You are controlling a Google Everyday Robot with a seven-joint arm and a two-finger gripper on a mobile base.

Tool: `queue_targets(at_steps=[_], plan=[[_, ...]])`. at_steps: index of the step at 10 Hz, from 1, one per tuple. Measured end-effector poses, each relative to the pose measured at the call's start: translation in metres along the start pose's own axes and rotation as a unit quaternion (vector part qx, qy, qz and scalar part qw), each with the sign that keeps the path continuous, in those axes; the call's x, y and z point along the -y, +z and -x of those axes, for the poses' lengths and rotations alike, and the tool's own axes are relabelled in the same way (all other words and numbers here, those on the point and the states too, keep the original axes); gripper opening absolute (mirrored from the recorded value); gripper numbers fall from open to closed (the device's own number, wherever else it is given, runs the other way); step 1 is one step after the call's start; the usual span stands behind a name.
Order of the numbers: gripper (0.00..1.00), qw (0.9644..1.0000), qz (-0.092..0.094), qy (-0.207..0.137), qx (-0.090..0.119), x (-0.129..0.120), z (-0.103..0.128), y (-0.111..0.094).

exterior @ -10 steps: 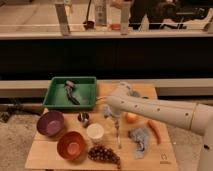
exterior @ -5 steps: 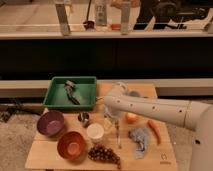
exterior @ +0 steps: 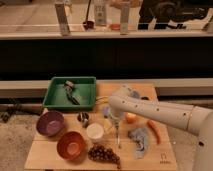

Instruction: Place fork in purple bowl

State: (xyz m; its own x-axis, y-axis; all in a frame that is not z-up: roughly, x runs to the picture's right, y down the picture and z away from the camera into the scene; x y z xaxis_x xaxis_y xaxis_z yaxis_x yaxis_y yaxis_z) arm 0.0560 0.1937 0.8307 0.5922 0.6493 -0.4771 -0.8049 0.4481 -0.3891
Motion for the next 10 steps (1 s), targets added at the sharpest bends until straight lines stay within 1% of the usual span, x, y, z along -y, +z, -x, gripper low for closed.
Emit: queue_targets(at_steps=[2,4,7,9,10], plan=[[0.8,0.9997,-0.01,0.021,-0.008,0.003,-0.005,0.003],[0.8,0.9991,-0.014,0.036,-0.018,0.004,-0.007,0.009],[0.8,0.9959,-0.014,0.082,-0.036,0.007,-0.016,0.014],[0.8,0.9946,-0.011,0.097,-0.036,0.009,-0.021,0.017],[0.8,0.9944,-0.017,0.099,-0.032,0.008,-0.023,0.016]])
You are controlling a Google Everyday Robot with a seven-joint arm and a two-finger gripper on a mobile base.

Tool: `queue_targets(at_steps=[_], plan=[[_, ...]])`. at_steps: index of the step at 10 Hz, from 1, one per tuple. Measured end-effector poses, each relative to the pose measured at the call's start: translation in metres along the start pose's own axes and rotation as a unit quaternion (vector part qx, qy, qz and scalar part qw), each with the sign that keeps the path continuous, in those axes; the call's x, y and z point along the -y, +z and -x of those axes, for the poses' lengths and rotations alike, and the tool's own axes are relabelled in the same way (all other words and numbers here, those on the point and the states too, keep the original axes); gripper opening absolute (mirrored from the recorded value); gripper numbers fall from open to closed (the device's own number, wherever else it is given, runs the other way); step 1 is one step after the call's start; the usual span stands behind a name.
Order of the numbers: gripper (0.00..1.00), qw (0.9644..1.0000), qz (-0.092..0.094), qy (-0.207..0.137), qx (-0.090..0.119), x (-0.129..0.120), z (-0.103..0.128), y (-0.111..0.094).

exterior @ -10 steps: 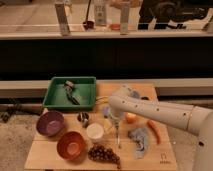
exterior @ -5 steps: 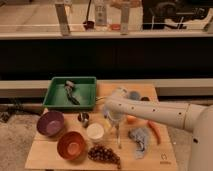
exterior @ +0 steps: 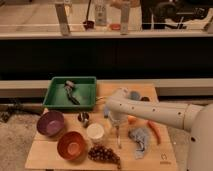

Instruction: Place fork in purple bowl

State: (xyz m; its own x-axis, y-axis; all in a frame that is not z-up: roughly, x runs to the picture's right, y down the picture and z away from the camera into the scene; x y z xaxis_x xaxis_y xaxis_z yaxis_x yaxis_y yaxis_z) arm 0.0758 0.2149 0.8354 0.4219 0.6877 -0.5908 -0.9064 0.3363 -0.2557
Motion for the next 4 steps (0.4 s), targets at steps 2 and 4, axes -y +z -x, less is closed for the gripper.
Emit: queue_targets(at_steps=[2,4], plan=[[0.8,0.9999,-0.009,0.006,0.008,-0.002,-0.006,0.0],[0.8,0.9997,-0.011,0.018,0.012,-0.003,-0.015,0.001]])
